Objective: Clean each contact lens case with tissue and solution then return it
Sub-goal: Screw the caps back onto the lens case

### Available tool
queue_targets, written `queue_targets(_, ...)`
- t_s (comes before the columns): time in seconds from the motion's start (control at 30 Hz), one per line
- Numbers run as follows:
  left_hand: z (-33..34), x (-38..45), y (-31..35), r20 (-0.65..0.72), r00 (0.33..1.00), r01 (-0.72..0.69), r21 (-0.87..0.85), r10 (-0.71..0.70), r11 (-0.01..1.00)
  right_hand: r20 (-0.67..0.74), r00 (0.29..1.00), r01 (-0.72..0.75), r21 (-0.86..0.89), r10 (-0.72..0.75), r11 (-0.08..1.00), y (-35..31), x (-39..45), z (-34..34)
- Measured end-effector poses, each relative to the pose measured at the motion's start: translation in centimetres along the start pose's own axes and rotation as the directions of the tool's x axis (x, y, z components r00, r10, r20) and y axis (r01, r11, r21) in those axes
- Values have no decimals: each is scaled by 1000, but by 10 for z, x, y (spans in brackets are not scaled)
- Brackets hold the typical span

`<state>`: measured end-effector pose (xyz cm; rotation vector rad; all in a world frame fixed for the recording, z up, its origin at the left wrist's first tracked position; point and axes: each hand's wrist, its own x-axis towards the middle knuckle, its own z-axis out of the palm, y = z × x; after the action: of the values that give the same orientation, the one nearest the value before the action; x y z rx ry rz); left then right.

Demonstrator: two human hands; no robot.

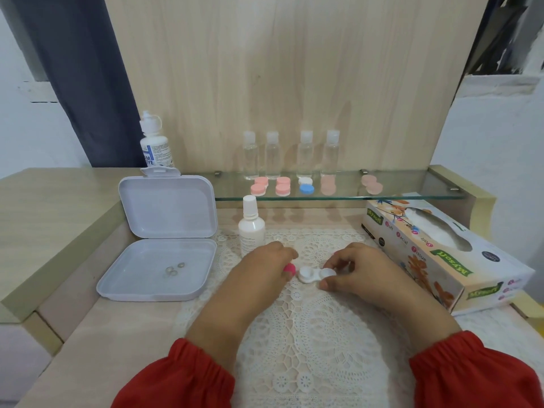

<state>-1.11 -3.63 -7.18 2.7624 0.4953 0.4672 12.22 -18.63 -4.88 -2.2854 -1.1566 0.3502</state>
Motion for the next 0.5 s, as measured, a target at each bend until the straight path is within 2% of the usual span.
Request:
queue_targets(0.07, 1, -3, -1, -7, 1000, -30, 29, 31, 999, 1, 1000, 0, 5, 0, 1000, -1, 0, 0)
queue_targets(0.23, 3, -3, -1, -48, 999, 0, 66, 3, 998, -6, 1000, -2, 33, 2, 999, -1, -1, 2)
queue_targets(0.37, 0, -3, 4, -170, 985, -10, -106, -9, 994, -13, 1000, 13, 54, -13, 998, -1, 0, 4)
queue_targets(0.5, 2, -3, 15, -142, 988, -96, -196, 68, 976, -22, 1000, 16, 84, -15, 996, -2, 0, 5)
